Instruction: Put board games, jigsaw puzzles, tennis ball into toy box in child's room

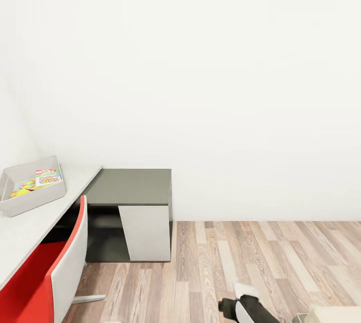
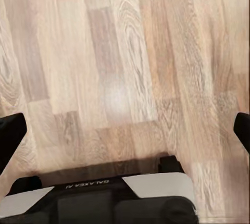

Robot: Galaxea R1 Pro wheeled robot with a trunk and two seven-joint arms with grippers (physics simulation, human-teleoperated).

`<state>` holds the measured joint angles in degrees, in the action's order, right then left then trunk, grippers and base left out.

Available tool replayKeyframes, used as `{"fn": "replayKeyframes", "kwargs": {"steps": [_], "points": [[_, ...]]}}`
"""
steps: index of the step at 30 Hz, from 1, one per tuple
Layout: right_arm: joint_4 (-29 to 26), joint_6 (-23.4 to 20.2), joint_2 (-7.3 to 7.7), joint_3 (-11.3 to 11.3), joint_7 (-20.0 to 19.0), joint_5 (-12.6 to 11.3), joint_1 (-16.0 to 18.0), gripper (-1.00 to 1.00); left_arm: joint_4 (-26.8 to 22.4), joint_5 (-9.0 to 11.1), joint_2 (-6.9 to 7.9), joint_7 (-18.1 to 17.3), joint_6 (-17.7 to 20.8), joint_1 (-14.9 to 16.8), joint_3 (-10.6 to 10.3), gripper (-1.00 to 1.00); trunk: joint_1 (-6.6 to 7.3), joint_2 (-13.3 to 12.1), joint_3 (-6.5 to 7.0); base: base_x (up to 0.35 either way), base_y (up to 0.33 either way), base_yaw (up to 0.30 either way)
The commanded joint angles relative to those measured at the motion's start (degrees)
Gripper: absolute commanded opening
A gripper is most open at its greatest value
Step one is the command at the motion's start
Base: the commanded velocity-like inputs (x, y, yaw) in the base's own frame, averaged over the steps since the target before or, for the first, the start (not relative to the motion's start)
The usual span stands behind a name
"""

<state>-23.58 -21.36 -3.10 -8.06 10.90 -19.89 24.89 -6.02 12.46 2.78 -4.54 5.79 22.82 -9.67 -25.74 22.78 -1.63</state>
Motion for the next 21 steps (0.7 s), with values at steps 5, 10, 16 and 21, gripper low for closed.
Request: {"fn": "replayKeyframes", "kwargs": {"steps": [5, 10, 16, 21], "points": [[10.6, 9.0, -0.10, -0.7, 0.5, 0.2, -1.5, 1.00, 3.4, 0.5, -0.16, 4.1, -2.0, -3.0, -0.4, 1.00, -0.04, 0.1, -0.11, 0.000, 0.000, 0.000], [21.4, 17.3, -0.03, -0.7, 0.5, 0.7, -2.7, 1.00, 4.0, 0.5, -0.15, 7.7, -3.6, -7.7, -0.4, 1.00, -0.04, 0.1, -0.11, 0.000, 0.000, 0.000], [22.7, 19.0, 0.42, -0.7, 0.7, 5.0, -7.4, 1.00, 4.1, 0.6, -0.12, 10.3, -10.6, -12.2, -0.4, 1.00, -0.04, 0.1, -0.11, 0.000, 0.000, 0.000], [22.8, 20.7, 0.89, -0.6, 0.9, 6.2, -11.6, 1.00, 4.1, 0.6, 0.16, 12.3, -12.1, -14.9, -0.4, 1.00, -0.04, 0.1, -0.11, 0.000, 0.000, 0.000]]}}
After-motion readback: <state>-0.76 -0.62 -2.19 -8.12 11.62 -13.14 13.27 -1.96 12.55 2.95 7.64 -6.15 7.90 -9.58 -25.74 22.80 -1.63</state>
